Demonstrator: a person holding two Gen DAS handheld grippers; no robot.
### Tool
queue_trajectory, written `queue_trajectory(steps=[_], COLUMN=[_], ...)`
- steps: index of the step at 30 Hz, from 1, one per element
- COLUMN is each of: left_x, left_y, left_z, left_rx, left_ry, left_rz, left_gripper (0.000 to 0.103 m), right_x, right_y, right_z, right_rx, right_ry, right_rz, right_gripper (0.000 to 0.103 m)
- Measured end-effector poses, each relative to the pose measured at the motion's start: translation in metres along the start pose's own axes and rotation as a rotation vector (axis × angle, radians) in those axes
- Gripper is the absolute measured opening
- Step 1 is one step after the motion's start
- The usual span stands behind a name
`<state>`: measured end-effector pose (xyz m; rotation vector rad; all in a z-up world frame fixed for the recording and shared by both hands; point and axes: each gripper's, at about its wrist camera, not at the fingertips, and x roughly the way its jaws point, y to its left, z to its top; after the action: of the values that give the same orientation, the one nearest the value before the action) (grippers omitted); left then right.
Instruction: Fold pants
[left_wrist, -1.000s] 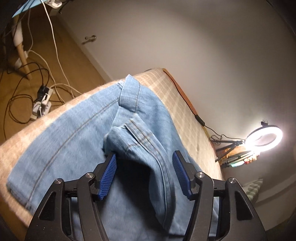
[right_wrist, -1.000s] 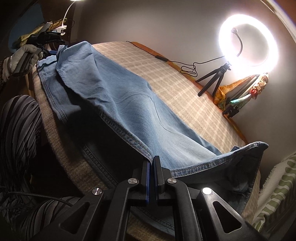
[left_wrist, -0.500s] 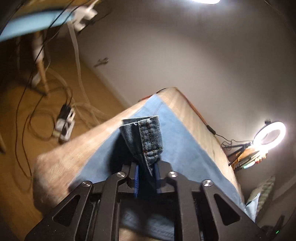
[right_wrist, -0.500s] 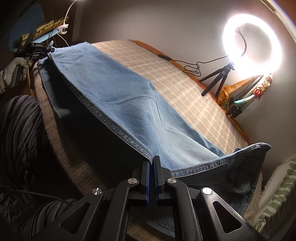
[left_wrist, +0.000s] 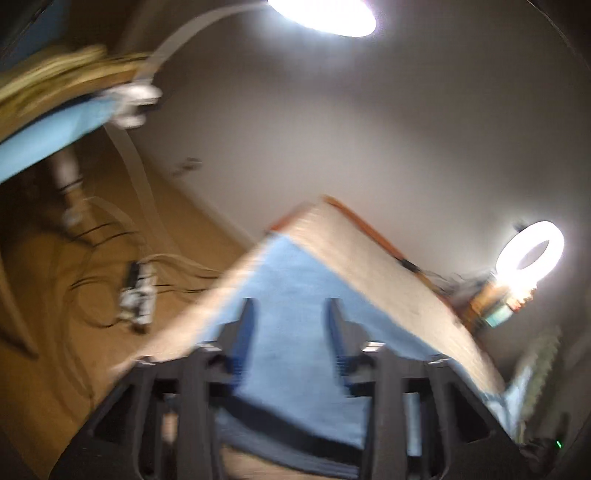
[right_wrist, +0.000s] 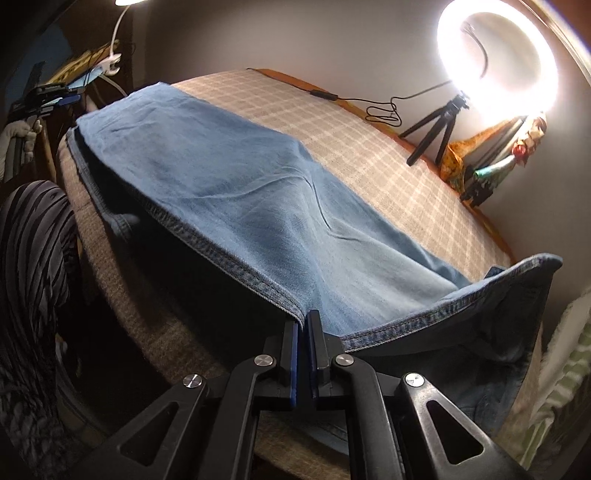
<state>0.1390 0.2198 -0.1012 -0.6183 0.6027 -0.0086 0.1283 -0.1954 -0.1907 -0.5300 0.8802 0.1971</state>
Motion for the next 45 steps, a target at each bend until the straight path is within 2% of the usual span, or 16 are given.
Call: queue_trajectory(steps=[2, 9, 12, 14, 16, 19, 22, 27, 29, 34, 36, 38, 39, 40, 45], left_x=[0.015, 0.075, 0.106, 0.121, 0.138, 0.170, 0.194, 0.217, 0.225, 0.238, 0.241, 0.244, 0.246, 0.248, 0.239], left_y=[-0.042, -0.193, -0.272, -0.313, -0.357, -0.418, -0.458, -0.509, -0.527, -0.543, -0.546, -0.544, -0.546, -0.549, -0.557], left_z=[0.010, 0.009, -0.013, -0.035, -0.060, -0.106, -0.151, -0.212, -0.235, -0.262, -0.267, -0.268, -0.271, -0.273, -0.278], left_rx=[0.090, 0.312, 0.396, 0.441, 0.493, 0.531, 0.546, 0.632, 0.692, 0.793, 0.808, 0.805, 0.807, 0.813, 0.814], left_ry=[0.067, 0.275, 0.388, 0.452, 0.507, 0.611, 0.708, 0.804, 0.809, 0.790, 0.774, 0.773, 0.772, 0.763, 0.743], left_rz=[-0.104, -0.398, -0.526, -0.582, -0.632, -0.677, -0.713, -0.726, -0.699, -0.630, -0.637, -0.668, -0.677, -0.675, -0.741], left_gripper=[0.051, 0.057, 0.067, 0.067, 0.068, 0.069, 0.069, 0.069, 0.069, 0.069, 0.064, 0.039, 0.017, 0.008, 0.006], right_x=[-0.003, -0.024, -0.035, -0.041, -0.044, -0.050, -0.052, -0.050, -0.051, -0.058, -0.061, -0.065, -0.066, -0.068, -0.075], right_y=[-0.003, -0.034, -0.056, -0.074, -0.094, -0.120, -0.139, -0.160, -0.162, -0.173, -0.183, -0.189, -0.189, -0.192, -0.200], right_z=[-0.004, -0.020, -0.032, -0.044, -0.056, -0.072, -0.087, -0.113, -0.122, -0.150, -0.159, -0.166, -0.167, -0.170, -0.180], right_rx=[0.061, 0.292, 0.407, 0.495, 0.578, 0.692, 0.776, 0.873, 0.876, 0.951, 0.996, 1.029, 1.039, 1.052, 1.101], right_ry=[-0.029, -0.175, -0.231, -0.260, -0.272, -0.285, -0.278, -0.219, -0.200, -0.196, -0.210, -0.223, -0.228, -0.235, -0.266], right_rz=[0.027, 0.065, 0.064, 0.033, 0.006, -0.020, -0.070, -0.112, -0.121, -0.112, -0.111, -0.113, -0.112, -0.110, -0.110], right_gripper=[0.016, 0.033, 0.044, 0.054, 0.055, 0.058, 0.070, 0.071, 0.071, 0.071, 0.071, 0.071, 0.071, 0.071, 0.071])
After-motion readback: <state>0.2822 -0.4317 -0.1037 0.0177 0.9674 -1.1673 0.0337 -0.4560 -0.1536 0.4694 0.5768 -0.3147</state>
